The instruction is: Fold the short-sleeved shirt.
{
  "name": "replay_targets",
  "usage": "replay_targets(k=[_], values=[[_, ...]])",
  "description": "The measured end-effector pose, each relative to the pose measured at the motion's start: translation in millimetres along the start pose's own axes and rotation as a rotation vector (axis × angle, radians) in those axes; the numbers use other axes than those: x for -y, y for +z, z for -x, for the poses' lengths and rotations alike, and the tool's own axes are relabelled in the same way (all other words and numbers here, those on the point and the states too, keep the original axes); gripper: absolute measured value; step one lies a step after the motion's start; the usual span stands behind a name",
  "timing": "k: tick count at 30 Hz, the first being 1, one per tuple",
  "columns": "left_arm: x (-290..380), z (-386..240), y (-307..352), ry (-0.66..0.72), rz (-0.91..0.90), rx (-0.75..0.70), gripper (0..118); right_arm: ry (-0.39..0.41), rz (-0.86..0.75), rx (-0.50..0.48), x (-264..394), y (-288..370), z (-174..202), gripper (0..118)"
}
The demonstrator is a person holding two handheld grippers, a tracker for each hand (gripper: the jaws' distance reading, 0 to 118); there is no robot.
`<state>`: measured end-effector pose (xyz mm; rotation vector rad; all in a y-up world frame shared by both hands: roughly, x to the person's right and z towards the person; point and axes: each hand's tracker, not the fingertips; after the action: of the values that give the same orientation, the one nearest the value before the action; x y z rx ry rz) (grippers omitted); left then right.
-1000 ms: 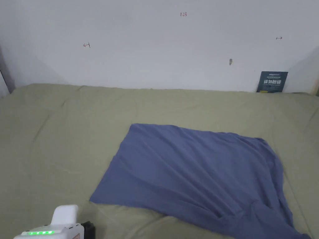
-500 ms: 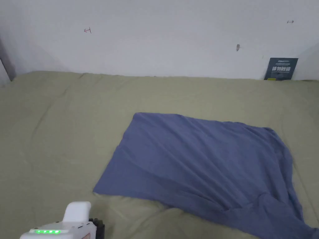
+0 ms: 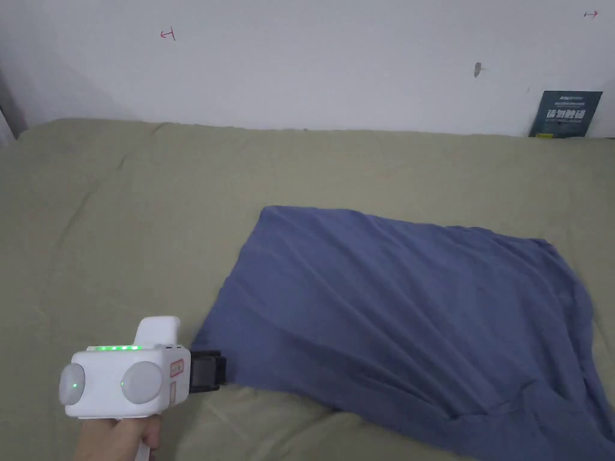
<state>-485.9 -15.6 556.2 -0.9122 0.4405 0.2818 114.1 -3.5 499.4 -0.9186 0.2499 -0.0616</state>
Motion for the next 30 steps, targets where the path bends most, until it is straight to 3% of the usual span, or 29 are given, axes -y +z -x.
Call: replay_targets(k=[5,7,9,14,15,16,20,23,26,30], values=[[-0.2,-9.6,-29.0,-0.039,0.054,-0.025,108,-0.003,0.008,0.012,-1.8,-3.0,-3.5,0],[2.9,-15.1,-19.2,-0.050,0.030,-0.031,74,-0.003,0.007,0.018,-0.4,-0.5,-3.2,0],[3.0,-10.1,-7.2,-0.052,-0.031,-0.007,0,-0.001,0.007,0.019,-1.4,0.2,-4.9,0],[13.8,-25.2,10.2,-0.038,-0.025,-0.011,0,0.005,-0.015,0.017,-3.4,5.5,-8.6,2],[15.6,-27.9,13.2,-0.013,-0.016,-0.001,0,0.010,-0.021,0.016,-4.6,6.3,-8.4,24],[6.7,-17.0,9.9,0.013,-0.007,0.021,0,0.012,-0.028,0.017,-5.4,6.6,-8.2,62],[3.5,-16.9,8.4,0.013,0.009,0.029,0,0.086,-0.033,0.014,-8.1,-0.4,-4.6,118],[3.2,-19.7,9.6,0.009,0.012,0.025,0,0.065,0.030,0.013,-9.5,-10.4,-2.7,118],[2.8,-17.3,6.5,0.014,0.017,0.026,0,0.061,0.078,-0.052,-9.5,-22.1,5.5,118],[2.7,-17.5,4.8,0.009,0.019,0.023,0,0.134,0.092,-0.059,-5.6,-42.9,25.6,115]])
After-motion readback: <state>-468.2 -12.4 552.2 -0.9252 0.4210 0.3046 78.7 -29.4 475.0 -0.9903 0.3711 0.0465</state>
